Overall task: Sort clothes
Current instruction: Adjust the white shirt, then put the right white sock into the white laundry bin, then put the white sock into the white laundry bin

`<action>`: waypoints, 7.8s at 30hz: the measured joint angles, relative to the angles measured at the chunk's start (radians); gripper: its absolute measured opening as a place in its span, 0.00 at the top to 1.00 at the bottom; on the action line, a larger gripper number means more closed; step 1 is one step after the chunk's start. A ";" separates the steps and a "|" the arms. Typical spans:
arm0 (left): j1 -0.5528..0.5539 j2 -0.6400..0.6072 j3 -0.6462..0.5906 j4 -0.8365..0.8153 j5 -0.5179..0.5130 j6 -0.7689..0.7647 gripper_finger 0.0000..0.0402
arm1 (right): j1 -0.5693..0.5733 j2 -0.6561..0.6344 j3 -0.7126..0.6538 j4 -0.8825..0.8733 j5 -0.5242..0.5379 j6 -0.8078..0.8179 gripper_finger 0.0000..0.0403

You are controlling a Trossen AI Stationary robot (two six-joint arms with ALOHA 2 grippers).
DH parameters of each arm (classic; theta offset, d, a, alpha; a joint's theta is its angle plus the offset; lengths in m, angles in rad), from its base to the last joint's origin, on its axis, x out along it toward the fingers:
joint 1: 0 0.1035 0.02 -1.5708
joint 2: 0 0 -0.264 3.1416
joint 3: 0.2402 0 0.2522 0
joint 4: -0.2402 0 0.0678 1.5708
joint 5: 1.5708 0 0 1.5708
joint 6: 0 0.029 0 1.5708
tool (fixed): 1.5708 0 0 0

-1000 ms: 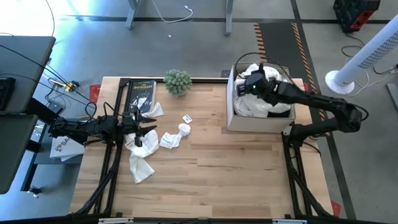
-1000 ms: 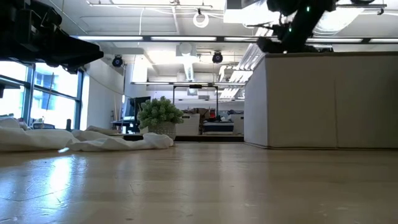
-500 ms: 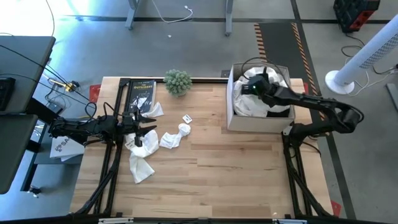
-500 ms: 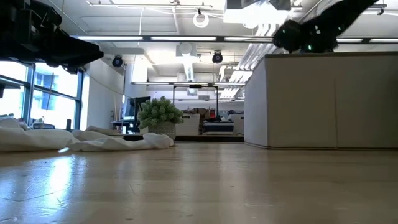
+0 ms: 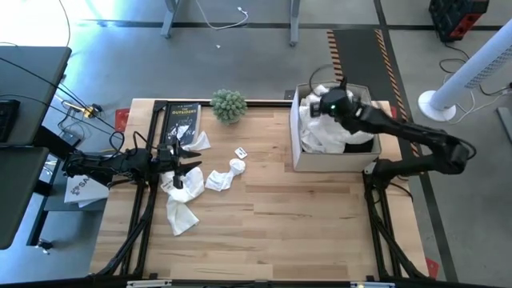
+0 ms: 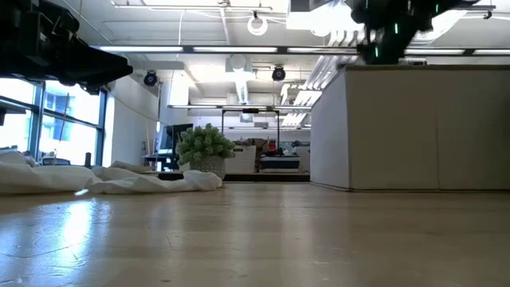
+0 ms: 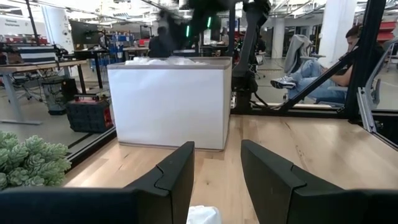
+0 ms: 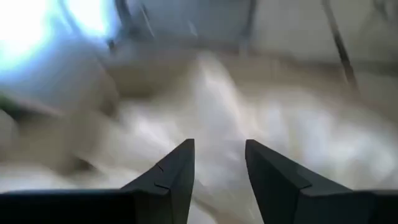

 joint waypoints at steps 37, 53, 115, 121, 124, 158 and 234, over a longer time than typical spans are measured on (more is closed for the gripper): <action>0.000 0.000 0.000 0.001 0.001 0.000 0.67 | 0.489 1.253 1.061 -0.160 -0.688 -0.504 0.66; 0.000 0.000 0.000 0.002 0.001 0.000 0.67 | 0.546 1.067 1.278 -0.534 -0.249 -0.531 0.98; 0.000 0.001 0.000 0.001 0.001 0.000 0.67 | 0.060 -0.135 0.272 -0.584 0.175 0.020 0.65; 0.000 0.001 0.000 0.001 0.000 0.000 0.67 | 0.016 -0.191 -0.062 -0.187 0.121 -0.007 0.65; 0.000 0.001 0.000 0.001 0.001 0.000 0.67 | 0.003 -0.184 -0.236 0.045 0.012 0.006 0.65; -0.001 0.002 -0.001 0.093 0.021 -0.142 0.67 | 0.888 -0.052 -0.353 1.005 -0.033 -0.390 0.65; 0.290 1.536 1.573 -0.582 0.003 -0.066 1.00 | 1.127 0.412 -0.166 1.247 0.304 -0.414 0.65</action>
